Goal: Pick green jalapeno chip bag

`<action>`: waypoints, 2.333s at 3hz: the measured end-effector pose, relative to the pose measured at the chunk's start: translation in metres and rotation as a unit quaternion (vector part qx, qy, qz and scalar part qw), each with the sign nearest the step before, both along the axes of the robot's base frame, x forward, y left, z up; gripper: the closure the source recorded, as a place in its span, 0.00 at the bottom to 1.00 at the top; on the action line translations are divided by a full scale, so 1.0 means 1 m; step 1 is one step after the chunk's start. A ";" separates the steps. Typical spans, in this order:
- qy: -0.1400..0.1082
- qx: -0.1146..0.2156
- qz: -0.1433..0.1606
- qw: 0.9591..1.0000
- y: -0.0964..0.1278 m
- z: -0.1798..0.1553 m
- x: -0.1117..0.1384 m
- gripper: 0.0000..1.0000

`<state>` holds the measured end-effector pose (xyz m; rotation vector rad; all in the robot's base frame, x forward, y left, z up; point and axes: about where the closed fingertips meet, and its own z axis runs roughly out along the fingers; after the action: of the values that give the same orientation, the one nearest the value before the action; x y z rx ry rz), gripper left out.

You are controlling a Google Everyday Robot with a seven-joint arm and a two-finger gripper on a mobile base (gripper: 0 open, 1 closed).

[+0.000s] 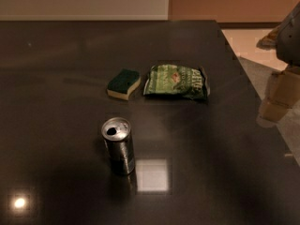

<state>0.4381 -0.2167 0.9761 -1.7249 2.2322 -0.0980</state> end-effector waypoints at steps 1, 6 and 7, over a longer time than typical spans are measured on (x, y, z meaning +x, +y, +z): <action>0.000 0.000 0.000 1.000 0.000 0.000 0.000 0.00; 0.045 0.031 0.097 0.994 0.082 -0.081 0.142 0.00; 0.050 0.032 0.099 0.993 0.090 -0.100 0.163 0.00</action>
Offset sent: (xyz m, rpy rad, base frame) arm 0.1100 0.0659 -0.0631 0.0630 0.1094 0.1681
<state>0.6011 -0.1271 0.8759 -1.9429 2.0927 0.1070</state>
